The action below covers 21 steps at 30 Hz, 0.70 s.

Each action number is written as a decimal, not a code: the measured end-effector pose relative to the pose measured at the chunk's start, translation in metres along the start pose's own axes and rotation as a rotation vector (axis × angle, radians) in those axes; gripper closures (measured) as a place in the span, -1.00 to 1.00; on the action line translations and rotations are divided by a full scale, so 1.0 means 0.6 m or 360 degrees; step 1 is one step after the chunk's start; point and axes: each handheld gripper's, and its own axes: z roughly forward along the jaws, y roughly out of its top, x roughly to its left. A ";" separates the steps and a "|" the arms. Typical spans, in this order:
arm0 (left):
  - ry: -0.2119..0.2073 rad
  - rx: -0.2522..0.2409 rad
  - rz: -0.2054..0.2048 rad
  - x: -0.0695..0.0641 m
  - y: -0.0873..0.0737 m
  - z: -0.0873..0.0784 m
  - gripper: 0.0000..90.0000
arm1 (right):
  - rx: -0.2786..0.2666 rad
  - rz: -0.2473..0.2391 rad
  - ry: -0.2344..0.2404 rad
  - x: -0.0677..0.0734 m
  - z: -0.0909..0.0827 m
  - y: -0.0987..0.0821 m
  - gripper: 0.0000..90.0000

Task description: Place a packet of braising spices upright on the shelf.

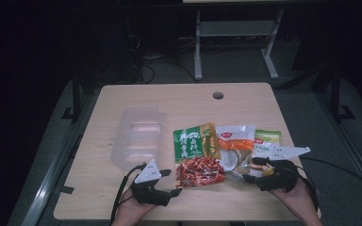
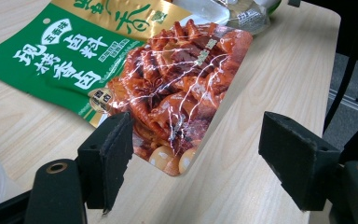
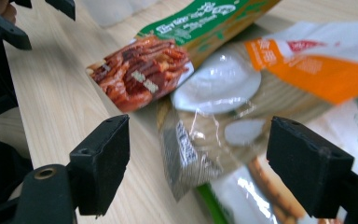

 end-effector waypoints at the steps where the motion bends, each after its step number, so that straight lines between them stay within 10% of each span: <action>1: 0.0000 0.0000 0.0000 0.000 0.000 0.000 -0.43 | 0.0007 -0.0002 -0.0004 0.000 0.000 0.005 -0.54; 21: 0.0008 -0.0023 -0.0004 0.007 0.001 -0.004 -0.43 | 0.0193 -0.0013 0.0063 -0.039 0.095 0.139 -0.53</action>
